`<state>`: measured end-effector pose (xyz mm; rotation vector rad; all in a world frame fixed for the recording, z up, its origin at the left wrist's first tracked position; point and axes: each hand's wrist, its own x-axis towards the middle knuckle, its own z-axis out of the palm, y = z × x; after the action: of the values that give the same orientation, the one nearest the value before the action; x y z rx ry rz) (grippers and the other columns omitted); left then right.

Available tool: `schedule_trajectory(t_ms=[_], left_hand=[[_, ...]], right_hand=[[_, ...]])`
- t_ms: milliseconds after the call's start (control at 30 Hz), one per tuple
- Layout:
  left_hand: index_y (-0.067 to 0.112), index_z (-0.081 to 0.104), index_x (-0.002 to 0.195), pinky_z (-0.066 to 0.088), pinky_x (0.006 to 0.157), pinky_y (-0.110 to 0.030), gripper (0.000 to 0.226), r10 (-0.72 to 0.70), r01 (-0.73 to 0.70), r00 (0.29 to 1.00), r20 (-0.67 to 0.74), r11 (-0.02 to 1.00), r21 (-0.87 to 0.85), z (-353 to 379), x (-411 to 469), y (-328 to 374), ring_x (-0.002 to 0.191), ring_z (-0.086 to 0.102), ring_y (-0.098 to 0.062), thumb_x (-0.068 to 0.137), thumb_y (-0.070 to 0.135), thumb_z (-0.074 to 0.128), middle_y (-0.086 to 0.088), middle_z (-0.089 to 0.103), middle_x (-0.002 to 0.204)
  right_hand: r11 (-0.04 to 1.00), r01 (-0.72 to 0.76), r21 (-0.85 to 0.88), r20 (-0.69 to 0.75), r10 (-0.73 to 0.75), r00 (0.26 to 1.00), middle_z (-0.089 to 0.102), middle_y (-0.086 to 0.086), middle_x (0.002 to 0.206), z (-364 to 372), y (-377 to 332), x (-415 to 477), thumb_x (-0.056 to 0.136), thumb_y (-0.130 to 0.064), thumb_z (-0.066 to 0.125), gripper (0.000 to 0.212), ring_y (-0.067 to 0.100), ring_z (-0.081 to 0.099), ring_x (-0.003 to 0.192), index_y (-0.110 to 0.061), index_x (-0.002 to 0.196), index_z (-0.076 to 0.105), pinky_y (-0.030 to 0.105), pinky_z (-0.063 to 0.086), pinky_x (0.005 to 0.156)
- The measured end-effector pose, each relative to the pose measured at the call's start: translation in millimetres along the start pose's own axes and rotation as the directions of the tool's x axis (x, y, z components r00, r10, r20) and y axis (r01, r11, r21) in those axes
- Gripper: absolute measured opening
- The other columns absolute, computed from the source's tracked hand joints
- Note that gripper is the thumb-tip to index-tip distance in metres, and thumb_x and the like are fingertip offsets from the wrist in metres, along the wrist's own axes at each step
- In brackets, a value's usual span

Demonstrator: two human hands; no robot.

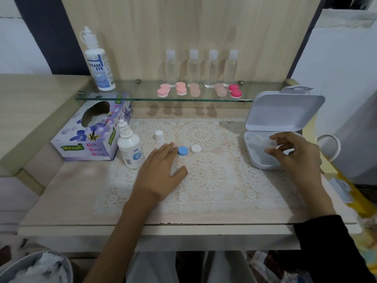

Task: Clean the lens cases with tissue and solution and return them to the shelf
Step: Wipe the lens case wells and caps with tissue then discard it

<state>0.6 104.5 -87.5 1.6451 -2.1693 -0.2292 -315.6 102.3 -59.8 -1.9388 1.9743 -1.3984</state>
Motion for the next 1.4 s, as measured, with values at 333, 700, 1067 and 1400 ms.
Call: schedule_trajectory(t_ms=[333,700,1067,1400], left_hand=[[0.019,0.027,0.148,-0.004,0.114,-0.019,0.092,0.001,-0.001,1.000,0.003,1.000,-0.023,2.3,0.8,-2.3,0.144,0.010,-0.005,0.071,0.066,0.014,0.005,0.018,0.157],[0.019,0.026,0.148,-0.003,0.115,-0.020,0.091,0.001,-0.001,1.000,0.001,1.000,-0.023,2.9,1.1,-2.8,0.144,0.009,-0.005,0.070,0.065,0.015,0.006,0.018,0.157],[0.019,0.025,0.149,-0.004,0.115,-0.020,0.092,0.005,-0.005,1.000,0.001,1.000,-0.006,2.8,1.0,-2.1,0.144,0.008,-0.005,0.069,0.063,0.015,0.005,0.017,0.157],[0.020,0.036,0.144,0.015,0.104,-0.011,0.084,0.019,-0.033,0.989,-0.145,0.995,-0.091,-7.2,-6.8,6.9,0.136,0.026,-0.001,0.071,0.060,0.025,0.008,0.035,0.150]], right_hand=[[0.950,0.008,0.313,0.018,-0.014,1.000,0.067,-0.009,0.083,17.2,-42.8,-11.3,0.080,-0.032,0.073,0.019,0.005,0.053,0.068,-0.019,0.093,0.071,0.008,0.038,0.060],[0.981,0.020,0.192,0.418,-0.100,0.903,0.057,-0.013,0.101,84.1,-78.7,-35.0,0.082,-0.037,0.073,0.025,0.009,0.046,0.100,-0.020,0.100,0.073,0.024,0.038,0.082],[0.988,0.118,0.100,0.398,-0.149,0.905,0.058,-0.006,0.114,85.0,-82.8,-41.9,0.083,-0.040,0.072,0.037,0.016,0.043,0.106,-0.020,0.114,0.070,0.040,0.041,0.091],[0.997,0.047,0.066,0.482,-0.073,0.873,0.040,0.003,0.151,79.0,-86.8,-47.2,0.084,-0.050,0.067,0.070,0.018,0.030,0.142,-0.011,0.140,0.050,0.035,0.025,0.117]])
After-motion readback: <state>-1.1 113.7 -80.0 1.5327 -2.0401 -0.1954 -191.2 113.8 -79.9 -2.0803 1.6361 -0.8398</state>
